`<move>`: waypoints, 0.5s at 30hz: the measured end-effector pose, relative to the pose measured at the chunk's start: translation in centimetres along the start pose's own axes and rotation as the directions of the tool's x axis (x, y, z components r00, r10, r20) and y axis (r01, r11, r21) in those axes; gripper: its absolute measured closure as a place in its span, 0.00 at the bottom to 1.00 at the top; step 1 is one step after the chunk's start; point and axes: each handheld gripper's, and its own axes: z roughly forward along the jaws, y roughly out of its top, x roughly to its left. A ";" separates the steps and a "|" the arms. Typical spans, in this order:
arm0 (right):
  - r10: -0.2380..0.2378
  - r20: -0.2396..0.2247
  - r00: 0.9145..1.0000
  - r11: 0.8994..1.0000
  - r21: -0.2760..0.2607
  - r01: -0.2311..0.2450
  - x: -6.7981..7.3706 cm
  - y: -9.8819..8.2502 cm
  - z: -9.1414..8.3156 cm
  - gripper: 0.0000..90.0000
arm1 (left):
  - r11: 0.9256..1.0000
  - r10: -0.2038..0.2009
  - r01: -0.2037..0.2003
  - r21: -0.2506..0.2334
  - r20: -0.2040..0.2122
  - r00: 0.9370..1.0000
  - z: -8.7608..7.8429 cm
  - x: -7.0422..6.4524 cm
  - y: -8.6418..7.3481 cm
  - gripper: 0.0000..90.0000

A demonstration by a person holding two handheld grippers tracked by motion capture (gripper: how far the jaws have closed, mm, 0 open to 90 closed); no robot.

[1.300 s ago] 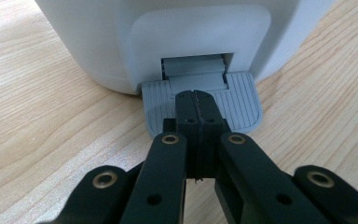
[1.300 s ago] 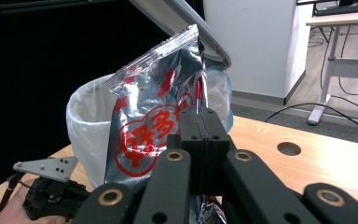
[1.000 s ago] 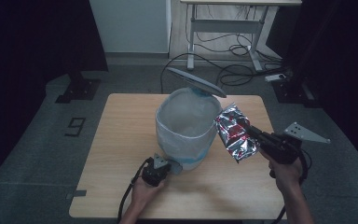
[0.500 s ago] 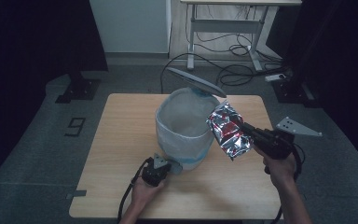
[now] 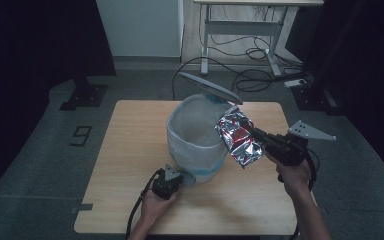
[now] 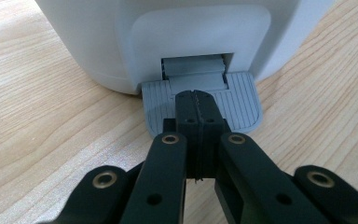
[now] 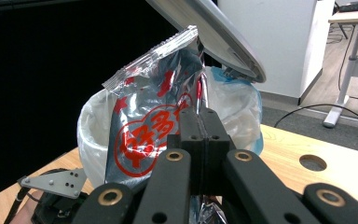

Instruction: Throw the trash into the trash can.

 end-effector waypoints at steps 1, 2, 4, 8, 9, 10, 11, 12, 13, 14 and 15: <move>-0.001 -0.001 1.000 1.000 0.002 0.001 0.1 0.1 0.1 1.00 | 1.000 0.000 0.000 0.000 0.000 1.000 0.0 0.0 0.0 1.00; -0.002 -0.002 1.000 1.000 0.002 0.002 0.1 0.1 0.2 1.00 | 1.000 0.000 0.000 0.000 -0.001 1.000 0.0 0.0 0.0 1.00; -0.005 -0.005 1.000 1.000 0.004 0.005 0.3 0.3 0.4 1.00 | 1.000 0.000 0.000 0.000 -0.001 1.000 0.0 0.0 0.0 1.00; -0.012 -0.010 1.000 1.000 0.003 0.012 0.5 0.5 0.7 1.00 | 1.000 0.001 -0.001 0.000 -0.001 1.000 0.0 0.0 0.0 1.00; -0.011 -0.010 1.000 1.000 0.005 0.011 0.5 0.6 0.8 1.00 | 1.000 0.001 -0.001 0.000 -0.001 1.000 0.0 0.0 0.0 1.00; -0.013 -0.010 1.000 1.000 0.003 0.013 0.5 0.6 0.9 1.00 | 1.000 0.001 -0.001 0.000 -0.001 1.000 0.0 0.0 0.0 1.00; -0.008 -0.010 1.000 1.000 0.005 0.008 0.5 0.6 1.0 1.00 | 1.000 0.001 -0.001 0.000 -0.001 1.000 0.0 0.0 0.0 1.00; -0.008 -0.009 1.000 1.000 0.007 0.008 0.5 0.6 1.0 1.00 | 1.000 0.001 -0.001 0.000 -0.002 1.000 0.0 0.0 0.0 1.00; -0.008 -0.009 1.000 1.000 0.009 0.008 0.5 0.6 1.1 1.00 | 1.000 0.002 -0.002 0.000 -0.002 1.000 0.0 0.0 0.0 1.00; -0.007 -0.009 1.000 1.000 0.010 0.007 0.5 0.5 1.2 1.00 | 1.000 0.002 -0.002 0.000 -0.002 1.000 0.0 0.0 0.0 1.00; -0.003 -0.010 1.000 1.000 0.011 0.003 0.4 0.5 1.3 1.00 | 1.000 0.002 -0.002 0.000 -0.002 1.000 0.0 0.0 0.0 1.00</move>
